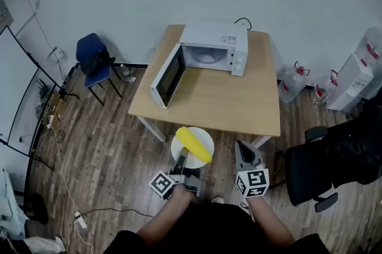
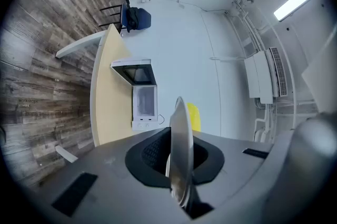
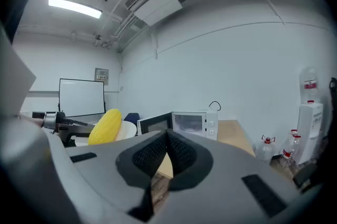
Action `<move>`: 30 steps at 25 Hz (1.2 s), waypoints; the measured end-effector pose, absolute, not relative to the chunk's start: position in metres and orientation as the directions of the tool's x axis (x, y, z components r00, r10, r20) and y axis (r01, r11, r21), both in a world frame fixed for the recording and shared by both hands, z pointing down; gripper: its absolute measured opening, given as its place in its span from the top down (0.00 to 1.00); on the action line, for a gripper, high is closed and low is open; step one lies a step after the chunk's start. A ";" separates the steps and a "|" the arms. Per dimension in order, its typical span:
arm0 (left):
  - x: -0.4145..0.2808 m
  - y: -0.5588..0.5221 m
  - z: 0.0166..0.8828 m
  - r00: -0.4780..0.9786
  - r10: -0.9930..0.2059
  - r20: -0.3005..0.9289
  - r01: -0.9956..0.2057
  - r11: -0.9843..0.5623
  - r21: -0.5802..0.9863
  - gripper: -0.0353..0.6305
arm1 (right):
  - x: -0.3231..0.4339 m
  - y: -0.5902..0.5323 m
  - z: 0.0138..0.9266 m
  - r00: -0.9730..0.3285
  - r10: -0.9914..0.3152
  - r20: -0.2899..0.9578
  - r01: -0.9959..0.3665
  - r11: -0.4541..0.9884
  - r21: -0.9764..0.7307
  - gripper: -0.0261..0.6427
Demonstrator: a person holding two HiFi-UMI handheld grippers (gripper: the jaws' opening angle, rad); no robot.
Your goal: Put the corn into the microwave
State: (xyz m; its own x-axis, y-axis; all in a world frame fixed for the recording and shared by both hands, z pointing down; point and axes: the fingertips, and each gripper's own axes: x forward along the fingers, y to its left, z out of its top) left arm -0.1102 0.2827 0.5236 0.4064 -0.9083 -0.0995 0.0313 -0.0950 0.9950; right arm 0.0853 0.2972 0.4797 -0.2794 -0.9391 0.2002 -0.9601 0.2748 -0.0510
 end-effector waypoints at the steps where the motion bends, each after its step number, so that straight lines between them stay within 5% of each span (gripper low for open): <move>1: -0.108 0.282 0.525 0.409 -0.908 -0.091 0.027 -0.088 0.996 0.92 | 0.088 0.297 0.479 -0.279 -0.939 0.201 -0.960 0.274 -0.051 0.87; 30: -0.067 0.245 0.557 0.471 -0.882 -0.009 0.030 0.006 1.000 0.92 | 0.125 0.288 0.505 -0.212 -0.956 0.204 -0.976 0.198 -0.088 0.87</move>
State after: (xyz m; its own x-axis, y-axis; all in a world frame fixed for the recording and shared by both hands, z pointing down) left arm -0.0671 0.2450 0.5569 0.4705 -0.8824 -0.0089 0.0299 0.0058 0.9995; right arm 0.1246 0.2875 0.5049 -0.2125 -0.9555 0.2045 -0.9762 0.1982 -0.0881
